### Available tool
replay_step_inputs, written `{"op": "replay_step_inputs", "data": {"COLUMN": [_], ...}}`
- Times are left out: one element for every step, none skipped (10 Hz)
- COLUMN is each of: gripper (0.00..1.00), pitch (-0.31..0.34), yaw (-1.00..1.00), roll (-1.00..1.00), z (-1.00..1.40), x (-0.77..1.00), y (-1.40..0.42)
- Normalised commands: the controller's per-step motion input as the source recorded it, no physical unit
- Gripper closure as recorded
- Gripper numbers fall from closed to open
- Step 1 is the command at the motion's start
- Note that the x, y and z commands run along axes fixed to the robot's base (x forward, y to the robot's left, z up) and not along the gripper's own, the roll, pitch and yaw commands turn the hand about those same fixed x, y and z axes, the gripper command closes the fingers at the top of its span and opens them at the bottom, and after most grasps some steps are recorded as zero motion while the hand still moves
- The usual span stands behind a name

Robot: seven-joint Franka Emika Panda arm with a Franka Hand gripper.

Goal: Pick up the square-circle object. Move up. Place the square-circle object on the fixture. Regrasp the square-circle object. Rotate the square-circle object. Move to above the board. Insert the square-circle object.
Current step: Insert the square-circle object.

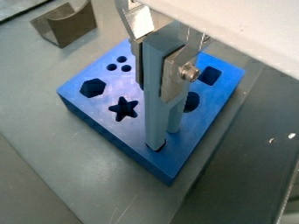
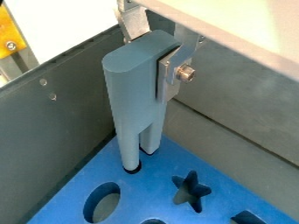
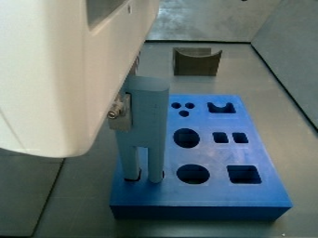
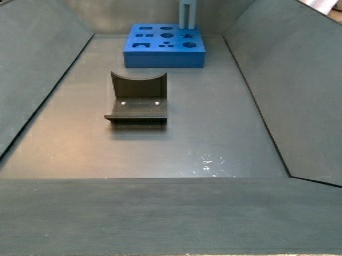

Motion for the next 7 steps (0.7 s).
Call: {"op": "replay_step_inputs", "data": {"gripper": [1.0,1.0,1.0,1.0,1.0,1.0,1.0], "pitch": [-0.144,-0.14,-0.1,-0.056,-0.091,-0.106,-0.033], "yaw": [0.48,0.44,0.26,0.08,0.07,0.0,0.0], "roll": [0.06,0.05,0.07,0.08,0.03,0.05,0.06], "z": [-0.36,-0.32,-0.33,-0.33,-0.36,-0.39,-0.4], "x": [0.0,0.0,0.0,-0.04,0.0,0.0,0.06], "y": [0.0,0.0,0.0,-0.07,-0.12,-0.21,-0.2]}}
